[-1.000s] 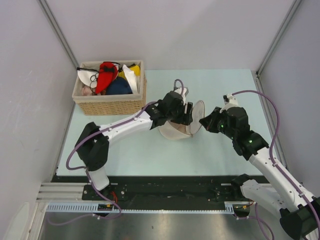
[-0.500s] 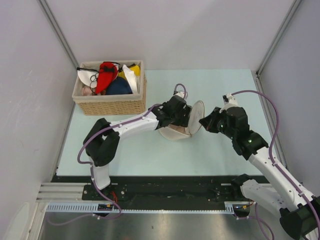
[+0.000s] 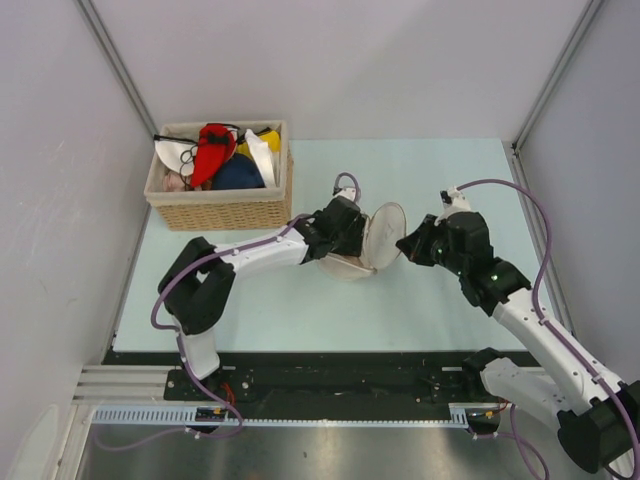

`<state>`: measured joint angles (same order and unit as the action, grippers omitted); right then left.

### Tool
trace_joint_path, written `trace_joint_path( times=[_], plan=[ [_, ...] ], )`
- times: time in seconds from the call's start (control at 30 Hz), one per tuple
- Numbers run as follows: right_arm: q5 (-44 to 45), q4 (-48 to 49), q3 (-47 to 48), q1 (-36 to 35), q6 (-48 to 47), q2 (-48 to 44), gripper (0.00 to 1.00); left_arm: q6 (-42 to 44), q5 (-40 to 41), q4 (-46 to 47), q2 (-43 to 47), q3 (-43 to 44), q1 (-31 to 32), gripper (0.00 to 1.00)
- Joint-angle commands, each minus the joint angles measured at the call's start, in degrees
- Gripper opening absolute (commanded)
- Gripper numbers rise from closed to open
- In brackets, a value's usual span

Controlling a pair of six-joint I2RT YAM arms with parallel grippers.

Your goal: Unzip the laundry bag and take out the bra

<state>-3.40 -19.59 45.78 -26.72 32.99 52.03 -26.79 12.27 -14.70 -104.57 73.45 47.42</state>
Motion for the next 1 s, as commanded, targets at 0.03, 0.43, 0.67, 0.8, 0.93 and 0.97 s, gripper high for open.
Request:
trace_joint_path(
  times=[0.03, 0.43, 0.67, 0.8, 0.93, 0.97],
  plan=[
    [0.1, 2.0, 0.2, 0.5, 0.1, 0.6, 0.00, -1.2, -0.7, 2.1, 1.7, -1.3, -1.4, 0.62],
    [-0.4, 2.6, 0.1, 1.1, -0.3, 1.7, 0.00, -0.6, -0.7, 0.6, 1.7, 1.2, -1.5, 0.31],
    [-0.6, 0.3, -0.2, 6.2, -2.2, -0.8, 0.00, 0.8, -1.5, -0.4, 2.3, 2.5, -2.7, 0.53],
    [-3.9, -0.6, -0.8, 9.6, -3.0, -1.3, 0.00, 0.9, -2.6, -0.3, 1.5, 2.6, -3.3, 0.65],
    [-4.7, -0.1, -1.4, 9.8, -2.7, -1.1, 0.00, 0.5, -3.3, -0.1, 1.0, 2.8, -3.3, 0.59],
    [-4.6, -0.1, -1.6, 9.8, -2.6, -1.2, 0.00, 0.4, -3.0, 0.0, 1.1, 2.8, -3.3, 0.57]
  ],
)
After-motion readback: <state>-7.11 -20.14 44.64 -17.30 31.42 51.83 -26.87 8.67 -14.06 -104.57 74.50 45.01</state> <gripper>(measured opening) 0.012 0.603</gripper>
